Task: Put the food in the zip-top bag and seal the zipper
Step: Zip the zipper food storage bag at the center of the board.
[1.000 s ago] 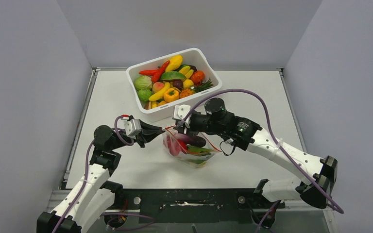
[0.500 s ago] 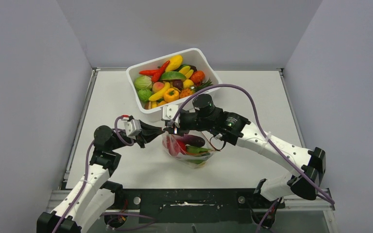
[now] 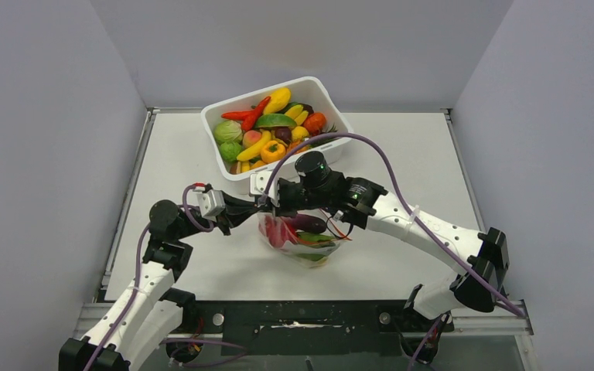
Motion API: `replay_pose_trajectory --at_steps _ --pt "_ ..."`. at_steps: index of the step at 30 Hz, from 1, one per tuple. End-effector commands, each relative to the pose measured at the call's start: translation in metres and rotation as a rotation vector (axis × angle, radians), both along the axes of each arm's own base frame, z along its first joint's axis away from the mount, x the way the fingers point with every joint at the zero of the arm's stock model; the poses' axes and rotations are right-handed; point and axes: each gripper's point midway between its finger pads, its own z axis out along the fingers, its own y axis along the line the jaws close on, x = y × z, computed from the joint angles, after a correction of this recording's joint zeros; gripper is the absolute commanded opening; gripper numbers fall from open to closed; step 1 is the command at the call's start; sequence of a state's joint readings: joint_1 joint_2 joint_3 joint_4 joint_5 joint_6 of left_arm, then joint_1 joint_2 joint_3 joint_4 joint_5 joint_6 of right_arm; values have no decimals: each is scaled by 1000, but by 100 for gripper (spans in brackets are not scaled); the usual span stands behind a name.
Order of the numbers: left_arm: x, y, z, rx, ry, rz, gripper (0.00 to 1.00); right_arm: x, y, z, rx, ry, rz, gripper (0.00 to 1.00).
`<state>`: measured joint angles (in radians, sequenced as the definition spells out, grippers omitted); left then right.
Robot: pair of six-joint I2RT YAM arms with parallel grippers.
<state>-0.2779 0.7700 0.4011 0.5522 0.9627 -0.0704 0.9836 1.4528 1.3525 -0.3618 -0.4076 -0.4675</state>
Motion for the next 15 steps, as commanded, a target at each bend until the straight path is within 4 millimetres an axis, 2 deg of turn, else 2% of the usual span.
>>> replay_pose_trajectory --at_steps 1,4,11,15 --pt "-4 0 17 -21 -85 -7 0 0 5 27 55 -44 14 5" --pt "-6 1 18 -26 -111 -3 0 -1 2 25 46 -40 11 0" --pt "-3 5 24 -40 -137 35 0 2 -10 18 3 -32 -37 0" --pt "-2 7 27 -44 -153 55 0 7 -21 21 5 -32 -76 0"
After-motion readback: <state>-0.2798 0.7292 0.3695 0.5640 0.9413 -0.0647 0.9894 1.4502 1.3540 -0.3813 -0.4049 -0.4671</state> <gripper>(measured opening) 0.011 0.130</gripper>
